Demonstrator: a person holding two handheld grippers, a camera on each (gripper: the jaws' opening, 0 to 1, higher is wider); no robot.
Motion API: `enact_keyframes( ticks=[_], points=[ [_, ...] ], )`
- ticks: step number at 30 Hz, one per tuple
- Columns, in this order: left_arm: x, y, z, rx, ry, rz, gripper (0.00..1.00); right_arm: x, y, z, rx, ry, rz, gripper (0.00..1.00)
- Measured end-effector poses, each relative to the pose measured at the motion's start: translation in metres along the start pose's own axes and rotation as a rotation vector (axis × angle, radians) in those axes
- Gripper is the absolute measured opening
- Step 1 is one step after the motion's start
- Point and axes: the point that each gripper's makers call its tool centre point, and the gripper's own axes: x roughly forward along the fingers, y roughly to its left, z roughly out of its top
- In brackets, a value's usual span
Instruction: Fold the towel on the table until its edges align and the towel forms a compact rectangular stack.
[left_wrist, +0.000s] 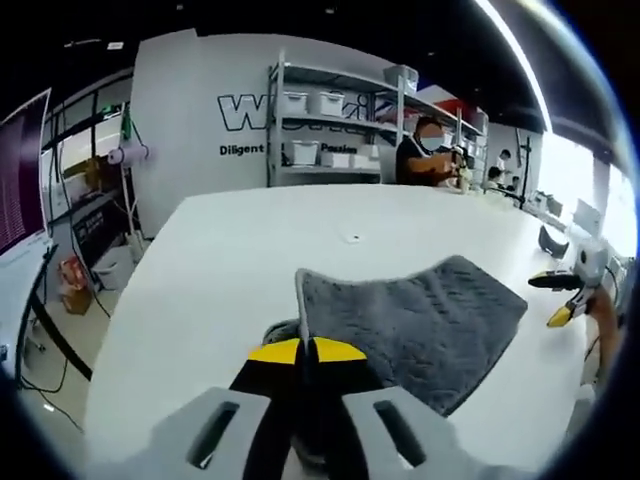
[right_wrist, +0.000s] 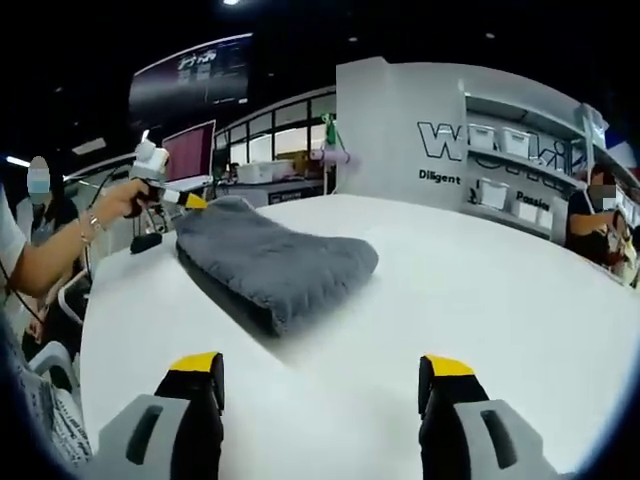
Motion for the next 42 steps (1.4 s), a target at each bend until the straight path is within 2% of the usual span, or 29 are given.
enact_keyframes(
  ticks=[7, 10, 14, 17, 19, 21, 24, 28, 33, 38, 42],
  points=[
    [-0.009, 0.006, 0.016, 0.001, -0.024, 0.008, 0.04, -0.001, 0.001, -0.001, -0.001, 0.004, -0.004, 0.83],
    [-0.01, 0.013, 0.015, 0.012, -0.01, 0.027, 0.04, -0.002, 0.001, -0.001, 0.001, 0.003, -0.006, 0.83],
    [-0.003, 0.019, -0.004, -0.003, 0.041, 0.035, 0.05, -0.003, 0.002, -0.002, 0.0, 0.004, -0.007, 0.83],
    [0.005, 0.025, -0.027, -0.001, 0.101, 0.054, 0.05, -0.003, 0.003, -0.003, 0.002, 0.006, -0.006, 0.83],
    [0.006, 0.035, -0.04, 0.004, 0.137, 0.098, 0.05, -0.004, 0.003, -0.004, 0.005, 0.008, -0.003, 0.83],
    [0.008, 0.036, -0.051, -0.01, 0.158, 0.096, 0.05, -0.004, 0.004, -0.004, 0.012, 0.006, -0.002, 0.83],
    [0.008, 0.026, -0.059, -0.04, 0.149, 0.054, 0.05, -0.005, 0.003, -0.005, 0.013, 0.007, -0.005, 0.83],
    [0.007, 0.026, -0.062, -0.045, 0.147, 0.064, 0.06, -0.005, 0.003, -0.003, 0.012, 0.007, -0.01, 0.83],
    [0.0, 0.024, -0.057, -0.044, 0.123, 0.066, 0.09, -0.002, 0.008, -0.002, 0.001, 0.013, -0.001, 0.83],
    [-0.01, 0.014, -0.042, -0.058, 0.059, 0.032, 0.29, -0.001, 0.009, 0.0, -0.005, 0.019, 0.001, 0.83],
    [-0.018, -0.008, -0.031, -0.109, -0.022, -0.065, 0.43, 0.001, 0.012, 0.002, -0.014, 0.024, 0.004, 0.83]
  ],
)
